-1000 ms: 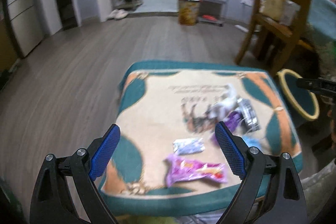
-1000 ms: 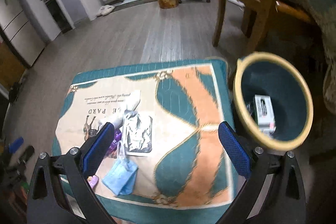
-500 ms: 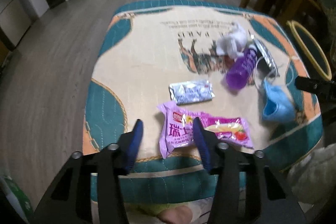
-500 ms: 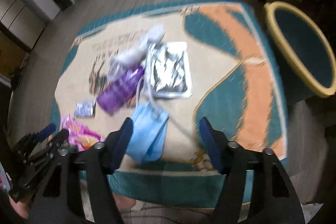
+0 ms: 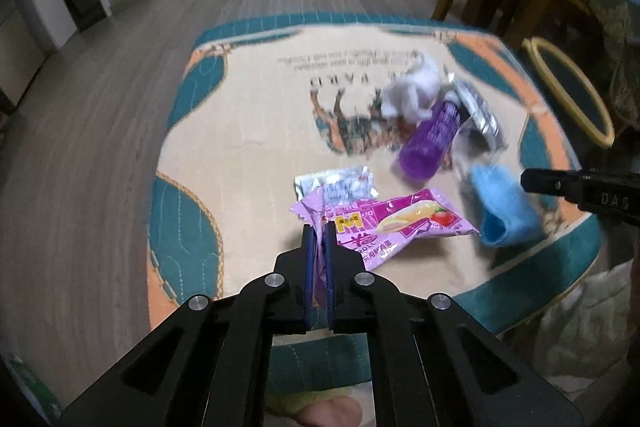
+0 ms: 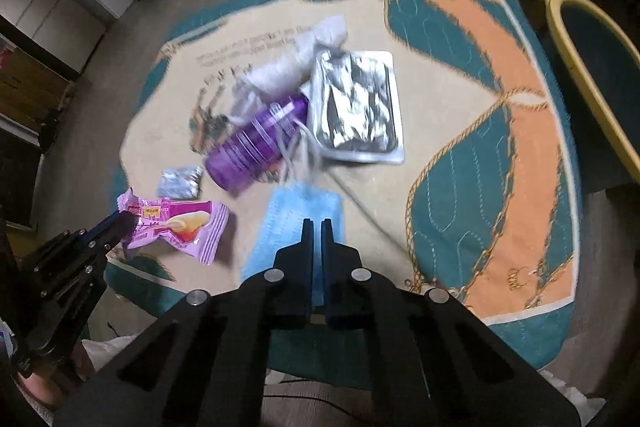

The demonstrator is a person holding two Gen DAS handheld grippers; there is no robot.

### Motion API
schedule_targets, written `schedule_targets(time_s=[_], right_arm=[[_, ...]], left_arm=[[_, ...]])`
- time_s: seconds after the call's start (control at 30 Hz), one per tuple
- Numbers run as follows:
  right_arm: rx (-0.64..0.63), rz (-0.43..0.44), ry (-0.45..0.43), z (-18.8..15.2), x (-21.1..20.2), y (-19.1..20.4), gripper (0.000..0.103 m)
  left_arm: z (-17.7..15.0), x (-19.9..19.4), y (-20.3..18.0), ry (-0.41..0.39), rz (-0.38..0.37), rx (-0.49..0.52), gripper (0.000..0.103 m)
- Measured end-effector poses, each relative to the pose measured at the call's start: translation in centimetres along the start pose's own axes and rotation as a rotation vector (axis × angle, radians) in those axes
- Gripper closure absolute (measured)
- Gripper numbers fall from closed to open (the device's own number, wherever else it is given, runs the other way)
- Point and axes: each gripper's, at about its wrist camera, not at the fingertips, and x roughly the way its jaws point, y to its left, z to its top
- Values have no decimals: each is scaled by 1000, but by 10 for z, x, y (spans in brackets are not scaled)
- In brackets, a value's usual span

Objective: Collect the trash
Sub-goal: 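Grasp the pink snack wrapper with left tool while right tool grasps blue mask, then carry wrapper and mask over the bin and open both tools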

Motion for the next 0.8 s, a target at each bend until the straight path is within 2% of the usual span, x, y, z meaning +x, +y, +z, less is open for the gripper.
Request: schedule_targets(time_s=[0.27, 0.37, 0.4, 0.43, 0.53, 0.63, 0.7, 0.73, 0.77, 0.8], right_arm=[[14, 60, -107, 14, -48, -12, 103], [8, 62, -75, 11, -40, -12, 102], [2, 61, -41, 7, -31, -11, 101], [-3, 57, -24, 3, -26, -9, 96], [-33, 32, 13, -4, -3, -1, 70], [-65, 8, 51, -7, 15, 3, 68], [-77, 5, 72, -8, 26, 4, 70], [-77, 14, 78, -8, 29, 3, 88], [-76, 16, 84, -7, 30, 2, 101], [-72, 13, 75, -6, 26, 0, 101]], left_arm=[[26, -44, 1, -145, -41, -48, 97], [46, -64, -2, -201, -31, -18, 97], [54, -70, -2, -215, -33, -14, 97], [60, -76, -1, -228, -32, -11, 97], [82, -91, 1, -255, -25, 6, 97], [100, -99, -2, -265, -11, 45, 97], [107, -102, -7, -269, -9, 76, 97], [112, -103, -11, -271, -14, 93, 97], [114, -103, -13, -274, -22, 98, 97], [117, -103, -15, -277, -38, 100, 97]])
